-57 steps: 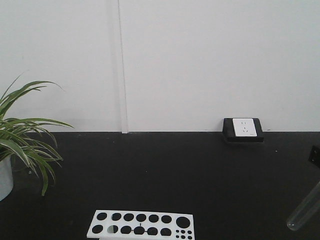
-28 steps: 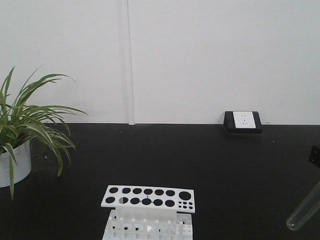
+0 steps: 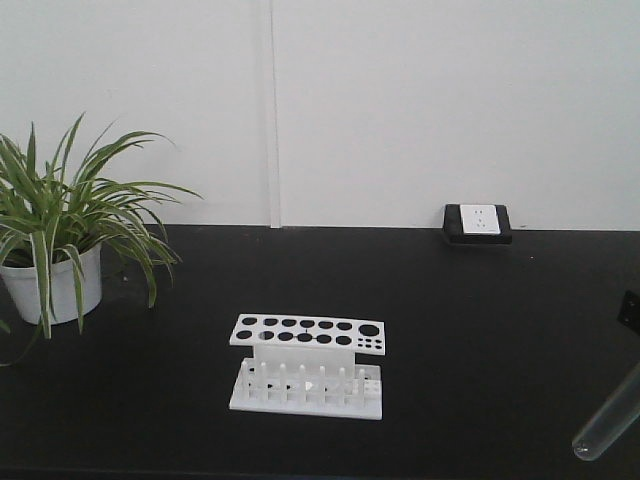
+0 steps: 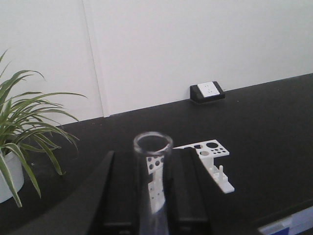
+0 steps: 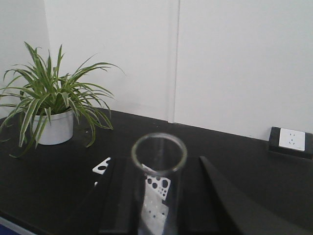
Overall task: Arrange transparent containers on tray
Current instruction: 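Drive the base to the counter with the yellow tray, holding both tubes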
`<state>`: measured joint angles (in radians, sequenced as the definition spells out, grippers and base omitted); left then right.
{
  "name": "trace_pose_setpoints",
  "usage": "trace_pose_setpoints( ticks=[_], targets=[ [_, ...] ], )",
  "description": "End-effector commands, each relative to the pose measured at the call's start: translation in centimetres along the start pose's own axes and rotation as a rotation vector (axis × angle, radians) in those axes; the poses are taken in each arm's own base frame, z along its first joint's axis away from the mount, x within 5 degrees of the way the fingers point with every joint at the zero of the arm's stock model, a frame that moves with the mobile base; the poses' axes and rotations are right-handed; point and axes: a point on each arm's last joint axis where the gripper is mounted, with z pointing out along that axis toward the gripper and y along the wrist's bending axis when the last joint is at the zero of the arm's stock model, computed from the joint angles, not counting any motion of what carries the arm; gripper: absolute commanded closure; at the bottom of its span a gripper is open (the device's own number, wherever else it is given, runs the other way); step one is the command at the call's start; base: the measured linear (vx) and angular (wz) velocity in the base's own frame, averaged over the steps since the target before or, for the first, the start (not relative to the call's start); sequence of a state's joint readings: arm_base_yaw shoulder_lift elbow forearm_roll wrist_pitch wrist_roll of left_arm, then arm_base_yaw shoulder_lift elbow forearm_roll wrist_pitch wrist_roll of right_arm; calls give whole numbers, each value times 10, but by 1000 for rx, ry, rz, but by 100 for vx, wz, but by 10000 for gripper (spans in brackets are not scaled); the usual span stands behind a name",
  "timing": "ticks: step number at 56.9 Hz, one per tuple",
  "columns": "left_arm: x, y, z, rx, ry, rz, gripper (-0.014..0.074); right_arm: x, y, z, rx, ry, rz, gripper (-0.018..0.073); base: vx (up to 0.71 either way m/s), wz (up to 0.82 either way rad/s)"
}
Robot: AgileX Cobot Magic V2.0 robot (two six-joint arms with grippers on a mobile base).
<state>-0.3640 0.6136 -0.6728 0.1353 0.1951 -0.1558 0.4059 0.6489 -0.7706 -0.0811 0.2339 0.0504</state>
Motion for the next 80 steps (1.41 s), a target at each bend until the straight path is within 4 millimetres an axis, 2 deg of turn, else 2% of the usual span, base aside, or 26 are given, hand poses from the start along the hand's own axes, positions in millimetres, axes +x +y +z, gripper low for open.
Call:
trace_pose_setpoints(
  ticks=[1, 80],
  targets=[
    [-16, -2, -2, 16, -107, -7, 472, -18, -1, -2, 4, -116, -12, 571, -30, 5],
    [-16, -2, -2, 15, -100, -7, 472, -18, -1, -3, 4, -115, -11, 571, -34, 11]
  ],
)
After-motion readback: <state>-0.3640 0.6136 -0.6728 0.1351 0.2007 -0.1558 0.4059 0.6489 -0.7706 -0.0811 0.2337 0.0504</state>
